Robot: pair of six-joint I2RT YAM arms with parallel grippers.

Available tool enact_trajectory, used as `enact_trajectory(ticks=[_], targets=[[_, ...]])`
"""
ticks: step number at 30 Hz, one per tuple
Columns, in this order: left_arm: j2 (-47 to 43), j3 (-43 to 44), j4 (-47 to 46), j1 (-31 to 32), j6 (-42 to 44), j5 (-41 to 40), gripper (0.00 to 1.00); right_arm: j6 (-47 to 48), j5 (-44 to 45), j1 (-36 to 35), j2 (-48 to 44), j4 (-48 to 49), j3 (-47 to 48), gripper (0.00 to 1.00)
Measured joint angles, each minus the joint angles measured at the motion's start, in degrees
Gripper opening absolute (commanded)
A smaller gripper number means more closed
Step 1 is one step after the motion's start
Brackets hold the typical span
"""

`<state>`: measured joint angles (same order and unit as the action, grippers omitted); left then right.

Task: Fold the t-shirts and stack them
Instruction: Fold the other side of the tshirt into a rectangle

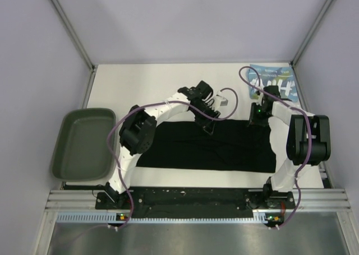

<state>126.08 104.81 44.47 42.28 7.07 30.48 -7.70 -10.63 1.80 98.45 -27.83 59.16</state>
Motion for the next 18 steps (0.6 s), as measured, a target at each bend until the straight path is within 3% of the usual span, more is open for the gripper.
enact_trajectory(ticks=[7, 10, 12, 13, 18], targets=[[3.61, 0.44, -1.99, -0.35, -3.04, 0.44, 0.38, -0.02, -0.04, 0.00, 0.00, -0.11, 0.00, 0.13], [4.76, 0.50, -2.23, -0.28, -3.78, 1.64, 0.22, 0.02, -0.24, 0.04, 0.00, -0.48, 0.00, 0.02], [5.09, 0.50, -2.19, -0.11, -3.89, 2.10, 0.04, 0.00, -0.57, 0.09, 0.00, -0.70, 0.00, 0.00], [5.11, 0.50, -2.16, -0.04, -3.87, 2.34, 0.00, 0.00, -0.68, 0.13, 0.00, -0.74, 0.00, 0.00], [5.09, 0.52, -2.25, 0.24, -3.65, 3.17, 0.00, -0.02, -1.20, 0.22, -0.02, -1.14, 0.00, 0.00]])
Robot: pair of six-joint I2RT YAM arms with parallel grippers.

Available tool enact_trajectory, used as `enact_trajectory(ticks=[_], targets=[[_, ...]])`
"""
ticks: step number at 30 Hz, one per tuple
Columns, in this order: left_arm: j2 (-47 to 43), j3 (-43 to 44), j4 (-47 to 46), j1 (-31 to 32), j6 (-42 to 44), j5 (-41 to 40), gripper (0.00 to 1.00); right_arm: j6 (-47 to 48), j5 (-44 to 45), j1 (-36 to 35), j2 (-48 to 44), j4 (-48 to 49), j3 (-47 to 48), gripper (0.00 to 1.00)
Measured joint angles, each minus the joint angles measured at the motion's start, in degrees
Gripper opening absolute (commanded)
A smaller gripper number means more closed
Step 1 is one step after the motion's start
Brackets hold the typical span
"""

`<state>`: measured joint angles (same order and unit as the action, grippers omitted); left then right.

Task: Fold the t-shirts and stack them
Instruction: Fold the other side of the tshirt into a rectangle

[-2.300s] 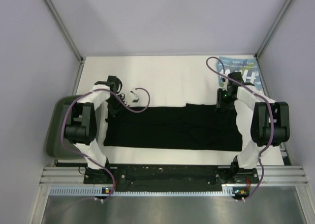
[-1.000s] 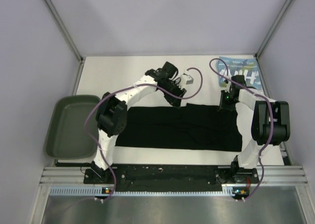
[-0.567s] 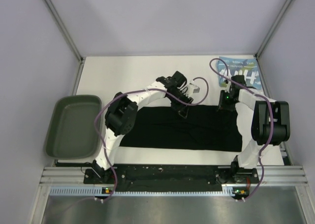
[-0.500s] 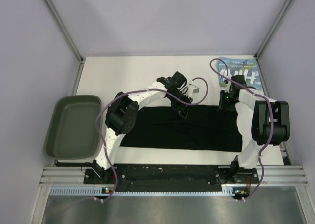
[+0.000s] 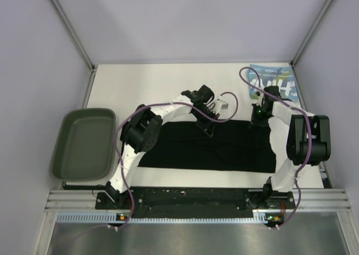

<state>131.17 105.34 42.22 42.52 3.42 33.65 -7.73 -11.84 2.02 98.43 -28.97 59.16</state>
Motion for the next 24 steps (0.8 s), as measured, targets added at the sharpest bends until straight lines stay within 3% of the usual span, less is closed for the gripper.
enact_trajectory(ticks=[14, 16, 18, 24], targets=[[-2.86, -0.37, 0.39, 0.02, 2.54, 0.04, 0.00, -0.24, -2.25, 0.00, -11.34, -2.47, -2.58, 0.00], [-4.00, -0.96, 0.42, 0.02, 2.93, 0.39, 0.00, -0.44, -2.29, 0.00, -12.87, -3.10, -3.45, 0.18], [-4.74, -1.44, 0.39, 0.02, 3.26, 0.59, 0.00, -0.81, -2.14, 0.00, -13.33, -3.85, -3.87, 0.29], [-4.92, -2.21, 0.33, 0.04, 3.43, 1.09, 0.00, -0.94, -2.49, 0.02, -11.82, -4.42, -4.44, 0.33]])
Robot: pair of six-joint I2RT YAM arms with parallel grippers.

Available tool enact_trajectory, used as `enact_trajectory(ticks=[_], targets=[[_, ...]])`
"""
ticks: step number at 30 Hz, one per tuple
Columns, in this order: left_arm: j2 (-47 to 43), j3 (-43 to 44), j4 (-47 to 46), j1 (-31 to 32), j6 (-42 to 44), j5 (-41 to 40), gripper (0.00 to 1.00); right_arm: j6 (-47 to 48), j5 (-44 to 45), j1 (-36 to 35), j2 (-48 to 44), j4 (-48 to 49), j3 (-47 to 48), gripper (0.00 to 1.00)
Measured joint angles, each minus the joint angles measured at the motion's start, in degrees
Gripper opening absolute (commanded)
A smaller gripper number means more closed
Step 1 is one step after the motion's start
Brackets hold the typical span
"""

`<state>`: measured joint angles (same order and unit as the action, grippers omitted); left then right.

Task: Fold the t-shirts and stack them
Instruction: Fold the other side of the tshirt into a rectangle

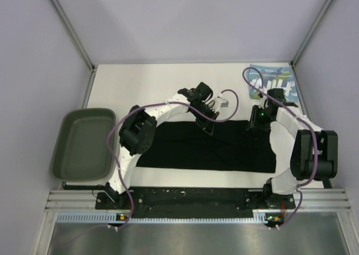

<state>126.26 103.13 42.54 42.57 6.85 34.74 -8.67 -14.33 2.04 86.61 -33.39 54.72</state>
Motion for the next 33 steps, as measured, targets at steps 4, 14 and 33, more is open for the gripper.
enact_trajectory(ticks=[4, 14, 33], targets=[[0.00, -0.11, -0.09, 0.02, -0.02, 0.35, 0.00, -0.04, -0.52, 0.00, 3.54, 0.13, 0.00, 0.35], [0.00, -0.20, -0.11, 0.02, -0.02, 0.44, 0.00, -0.09, -1.38, 0.02, 5.92, 1.46, -0.13, 0.18], [0.00, -0.20, 0.85, 0.07, 1.92, 0.68, 0.00, 0.04, -3.91, 1.88, 0.04, -2.12, -1.09, 0.00]])
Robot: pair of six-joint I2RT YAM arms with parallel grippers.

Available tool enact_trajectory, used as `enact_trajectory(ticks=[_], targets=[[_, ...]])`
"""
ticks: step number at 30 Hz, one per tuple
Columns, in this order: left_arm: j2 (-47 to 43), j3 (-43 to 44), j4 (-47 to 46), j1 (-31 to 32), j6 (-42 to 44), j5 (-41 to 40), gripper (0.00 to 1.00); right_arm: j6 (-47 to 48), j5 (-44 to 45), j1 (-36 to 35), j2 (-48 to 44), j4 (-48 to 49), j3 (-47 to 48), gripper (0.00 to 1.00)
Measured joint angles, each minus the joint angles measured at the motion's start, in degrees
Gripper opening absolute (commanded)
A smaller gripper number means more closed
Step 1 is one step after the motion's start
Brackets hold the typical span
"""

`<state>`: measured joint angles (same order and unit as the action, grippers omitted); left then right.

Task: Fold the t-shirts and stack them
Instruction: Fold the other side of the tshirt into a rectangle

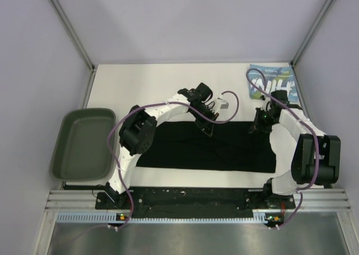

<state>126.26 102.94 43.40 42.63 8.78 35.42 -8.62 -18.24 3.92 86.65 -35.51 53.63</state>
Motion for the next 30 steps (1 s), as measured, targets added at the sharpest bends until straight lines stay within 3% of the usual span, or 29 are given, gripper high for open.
enact_trajectory(ticks=[6, 13, 17, 20, 23, 26, 30], targets=[[0.00, -0.37, 1.57, 0.02, 2.21, 1.16, 0.00, 0.07, -2.03, 0.00, -3.48, -4.22, -1.11, 0.00], [0.00, -1.64, 2.34, 0.07, 4.52, 1.31, 0.00, -0.20, -1.99, 0.00, 0.00, -6.36, -1.14, 0.00], [0.00, -2.89, 3.10, 0.09, 5.49, 1.81, 0.21, -0.39, 0.44, 0.00, 3.45, -8.07, -1.01, 0.03], [0.00, -2.86, 3.85, 0.17, 6.80, 2.36, 0.37, -0.37, 2.84, 0.00, 5.75, -9.49, -0.22, 0.22], [0.04, -1.92, 6.67, 0.17, 8.76, 2.49, 0.46, 0.13, 3.43, 0.00, 5.92, -10.08, 0.07, 0.34], [0.13, 1.70, 10.43, 0.15, 11.72, 2.91, 0.49, 0.48, 3.39, 0.00, 5.33, -10.23, 0.76, 0.36], [0.11, 6.56, 13.22, 0.15, 14.47, 3.08, 0.44, 0.63, 3.89, 0.02, 2.80, -10.12, 2.60, 0.36]])
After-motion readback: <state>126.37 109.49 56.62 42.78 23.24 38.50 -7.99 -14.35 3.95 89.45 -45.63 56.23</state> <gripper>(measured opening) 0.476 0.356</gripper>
